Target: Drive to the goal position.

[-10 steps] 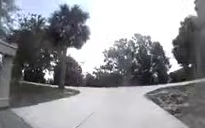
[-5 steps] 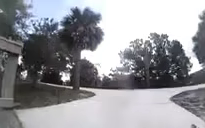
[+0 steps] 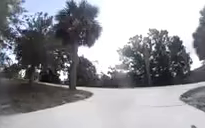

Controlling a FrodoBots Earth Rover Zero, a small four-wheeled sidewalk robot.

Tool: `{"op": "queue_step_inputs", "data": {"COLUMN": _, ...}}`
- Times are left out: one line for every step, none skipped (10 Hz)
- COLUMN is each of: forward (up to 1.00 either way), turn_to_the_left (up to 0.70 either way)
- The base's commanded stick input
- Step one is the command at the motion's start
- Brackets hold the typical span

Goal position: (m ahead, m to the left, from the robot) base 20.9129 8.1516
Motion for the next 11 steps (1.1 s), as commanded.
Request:
{"op": "queue_step_inputs", "data": {"forward": 0.85, "turn_to_the_left": 0.0}}
{"op": "queue_step_inputs", "data": {"forward": 0.85, "turn_to_the_left": 0.0}}
{"op": "queue_step_inputs", "data": {"forward": 0.85, "turn_to_the_left": 0.0}}
{"op": "queue_step_inputs", "data": {"forward": 0.85, "turn_to_the_left": 0.0}}
{"op": "queue_step_inputs", "data": {"forward": 0.85, "turn_to_the_left": 0.0}}
{"op": "queue_step_inputs", "data": {"forward": 0.85, "turn_to_the_left": 0.0}}
{"op": "queue_step_inputs", "data": {"forward": 0.85, "turn_to_the_left": 0.0}}
{"op": "queue_step_inputs", "data": {"forward": 0.85, "turn_to_the_left": 0.0}}
{"op": "queue_step_inputs", "data": {"forward": 0.85, "turn_to_the_left": 0.0}}
{"op": "queue_step_inputs", "data": {"forward": 0.85, "turn_to_the_left": 0.0}}
{"op": "queue_step_inputs", "data": {"forward": 0.85, "turn_to_the_left": 0.0}}
